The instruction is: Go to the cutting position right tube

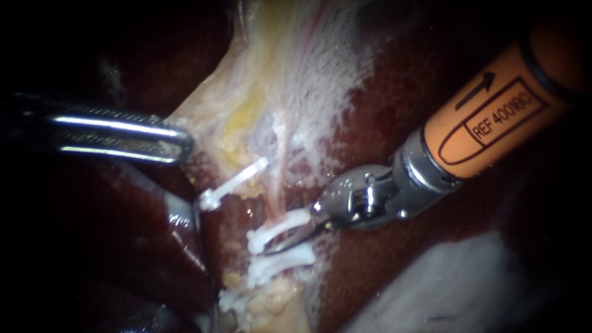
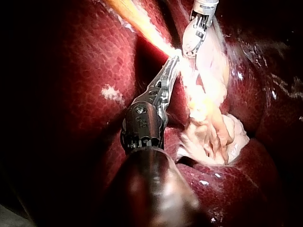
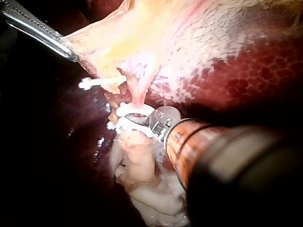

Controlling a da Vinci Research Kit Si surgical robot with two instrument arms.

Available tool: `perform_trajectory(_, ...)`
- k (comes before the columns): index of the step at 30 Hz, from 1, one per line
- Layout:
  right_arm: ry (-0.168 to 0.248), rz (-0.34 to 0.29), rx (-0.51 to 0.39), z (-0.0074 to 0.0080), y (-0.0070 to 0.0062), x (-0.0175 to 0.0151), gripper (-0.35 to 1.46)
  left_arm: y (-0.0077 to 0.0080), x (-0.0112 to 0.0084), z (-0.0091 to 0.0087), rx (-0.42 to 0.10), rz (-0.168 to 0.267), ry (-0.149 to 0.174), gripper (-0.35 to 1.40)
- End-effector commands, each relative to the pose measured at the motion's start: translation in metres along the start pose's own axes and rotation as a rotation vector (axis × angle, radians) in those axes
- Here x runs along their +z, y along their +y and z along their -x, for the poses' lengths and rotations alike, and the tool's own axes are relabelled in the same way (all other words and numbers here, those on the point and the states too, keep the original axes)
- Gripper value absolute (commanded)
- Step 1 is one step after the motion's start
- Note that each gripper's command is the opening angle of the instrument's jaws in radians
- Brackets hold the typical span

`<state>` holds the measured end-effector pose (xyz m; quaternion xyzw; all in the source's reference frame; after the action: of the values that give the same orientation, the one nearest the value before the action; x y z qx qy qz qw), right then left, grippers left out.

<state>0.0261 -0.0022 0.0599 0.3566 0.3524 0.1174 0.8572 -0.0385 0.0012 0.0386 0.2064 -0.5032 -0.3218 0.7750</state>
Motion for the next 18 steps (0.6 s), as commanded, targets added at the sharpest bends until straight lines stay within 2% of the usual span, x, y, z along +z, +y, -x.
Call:
perform_trajectory(1, -0.001, 0.0, 0.0, 0.0, 0.0, 0.0, 0.19, 0.0, 0.0, 0.0, 0.0, 0.0, 0.0, -0.35)
perform_trajectory(18, -0.003, -0.007, -0.007, 0.0001, 0.0, 0.0004, 0.19, -0.0001, 0.0, 0.0, 0.0, 0.0, 0.0, -0.35)
